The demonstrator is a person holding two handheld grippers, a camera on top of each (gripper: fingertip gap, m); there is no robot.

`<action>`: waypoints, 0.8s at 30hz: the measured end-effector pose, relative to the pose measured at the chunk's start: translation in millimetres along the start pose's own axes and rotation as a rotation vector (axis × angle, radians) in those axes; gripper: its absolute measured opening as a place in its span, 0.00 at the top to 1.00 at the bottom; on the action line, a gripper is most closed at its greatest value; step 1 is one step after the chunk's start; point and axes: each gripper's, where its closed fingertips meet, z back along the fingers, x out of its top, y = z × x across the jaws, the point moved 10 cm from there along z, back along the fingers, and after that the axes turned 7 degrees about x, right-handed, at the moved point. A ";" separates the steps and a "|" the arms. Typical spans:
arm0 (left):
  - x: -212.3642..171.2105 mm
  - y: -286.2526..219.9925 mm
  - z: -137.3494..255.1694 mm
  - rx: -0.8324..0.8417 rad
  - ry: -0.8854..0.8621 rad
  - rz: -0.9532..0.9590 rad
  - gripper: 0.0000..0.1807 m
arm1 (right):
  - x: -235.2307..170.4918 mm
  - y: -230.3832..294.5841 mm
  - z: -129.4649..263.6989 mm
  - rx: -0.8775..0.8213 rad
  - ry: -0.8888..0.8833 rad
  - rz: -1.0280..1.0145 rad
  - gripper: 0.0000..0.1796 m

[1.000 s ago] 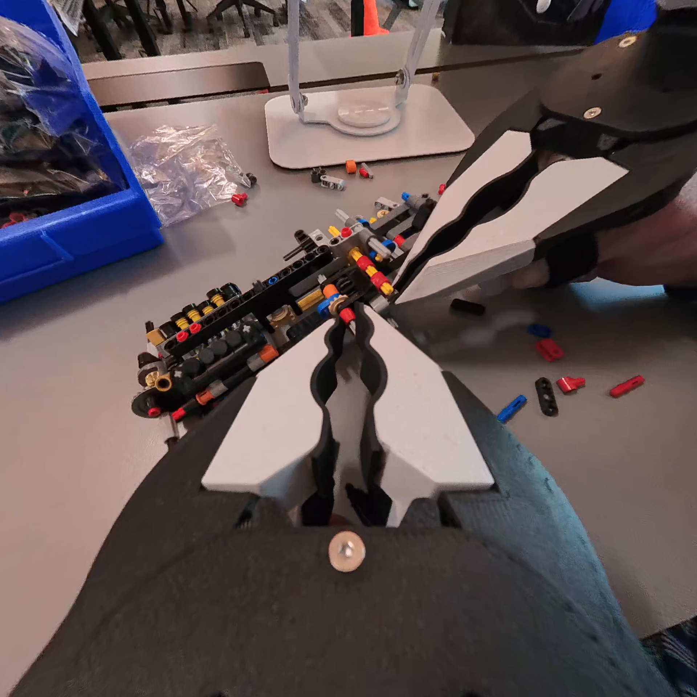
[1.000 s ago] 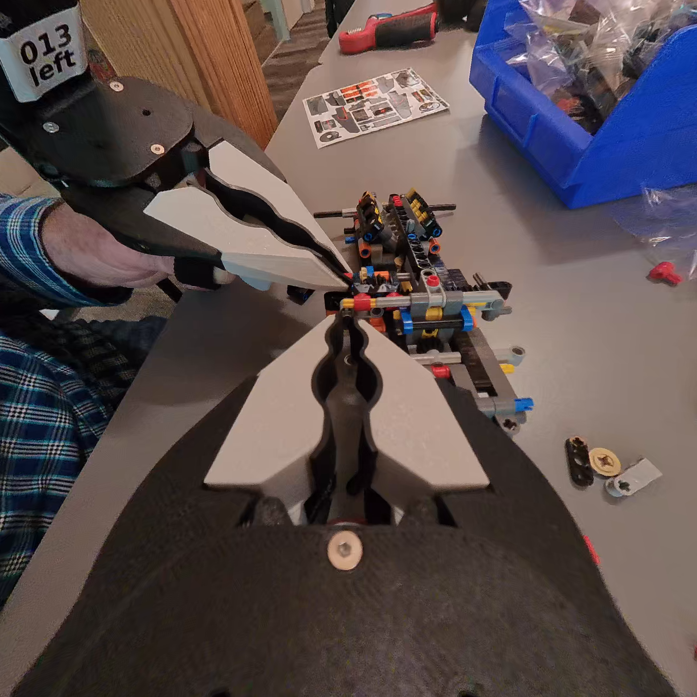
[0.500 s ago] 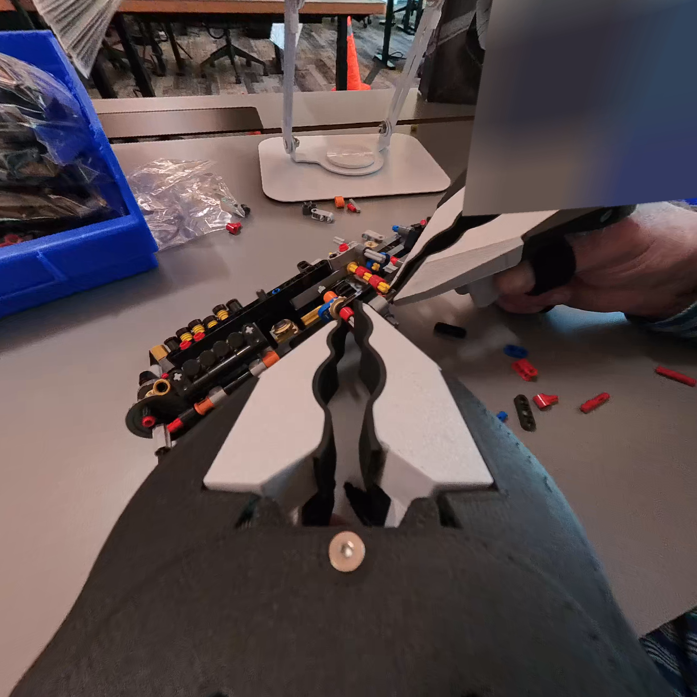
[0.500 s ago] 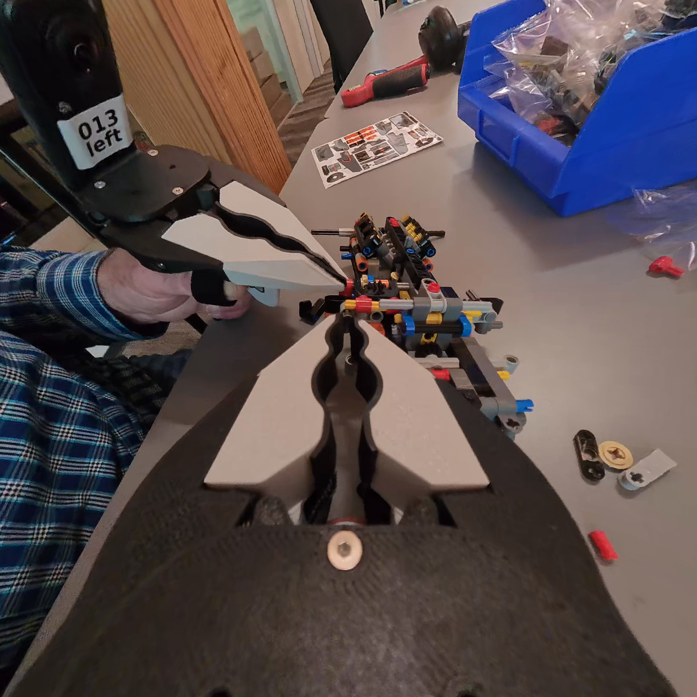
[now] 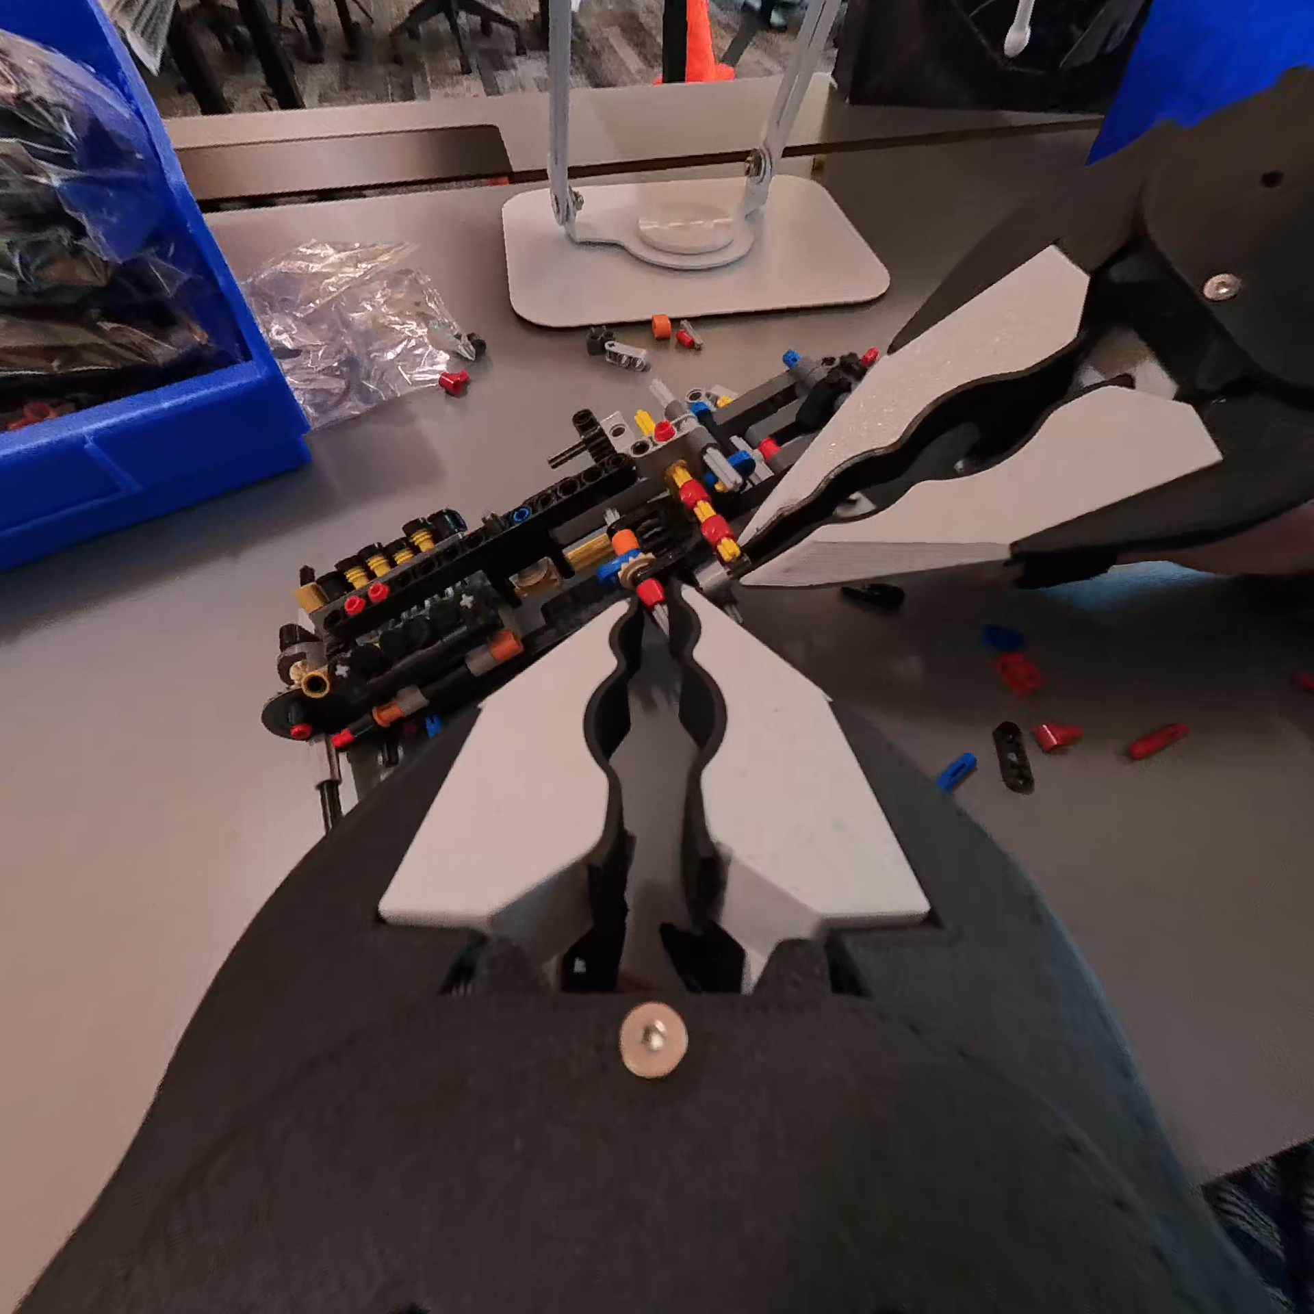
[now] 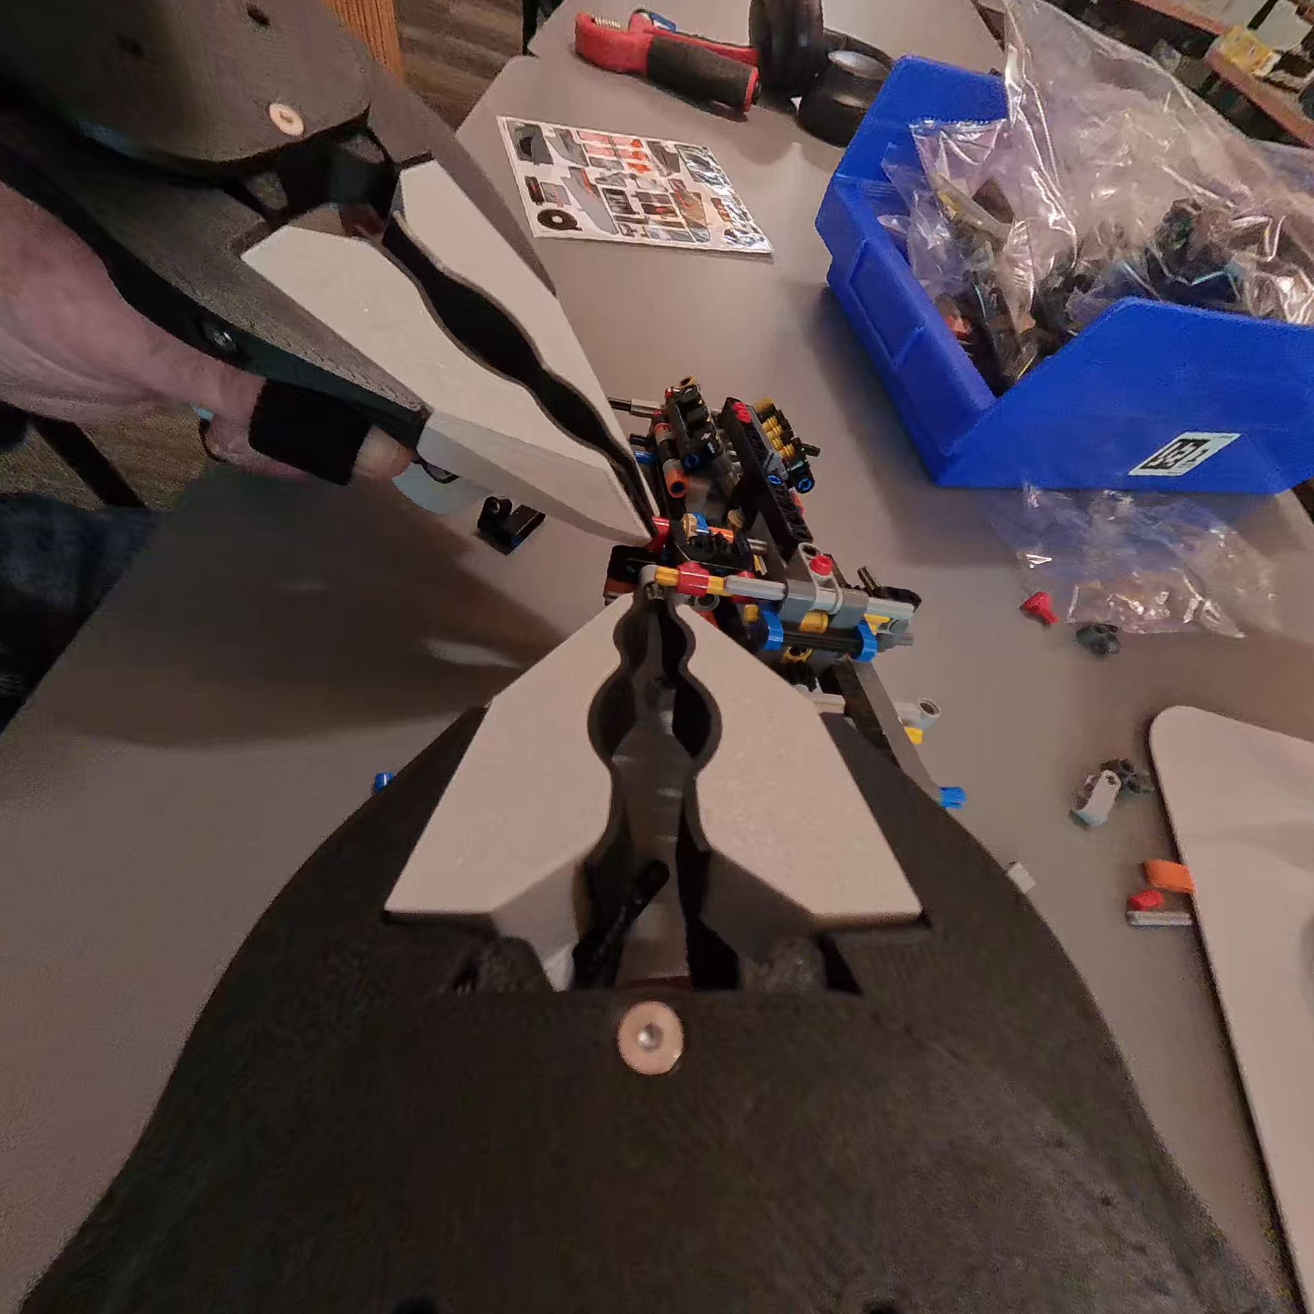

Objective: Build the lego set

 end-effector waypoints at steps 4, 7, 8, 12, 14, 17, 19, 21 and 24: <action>1.0 0.5 -0.7 -0.013 0.032 0.029 0.96 | -1.0 0.8 -0.7 0.007 0.000 0.011 1.00; 1.6 0.8 -1.3 -0.019 0.042 0.034 0.96 | -0.8 2.8 -0.7 0.008 0.000 0.023 1.00; 0.7 1.5 -1.7 -0.027 0.047 0.045 0.96 | -1.4 2.5 -1.0 0.013 -0.001 0.016 1.00; 1.6 2.4 -1.2 -0.029 0.040 0.083 0.96 | -3.0 -3.5 0.1 0.064 -0.064 -0.129 0.99; 2.3 3.1 -1.0 -0.023 0.019 0.110 0.96 | -2.0 -5.5 0.7 0.074 -0.092 -0.195 0.99; 4.1 5.5 -0.2 -0.033 -0.004 0.165 0.97 | -2.9 -9.5 1.2 0.108 -0.144 -0.317 0.99; 6.0 5.9 -0.5 -0.022 -0.007 0.173 0.97 | -1.8 -10.2 0.7 0.095 -0.155 -0.329 0.99; 7.5 7.0 -1.0 -0.027 -0.008 0.207 0.97 | -1.2 -11.3 1.0 0.089 -0.172 -0.351 0.99; 10.5 6.0 -1.8 -0.025 -0.013 0.230 0.97 | 0.7 -11.8 1.7 0.070 -0.175 -0.336 0.99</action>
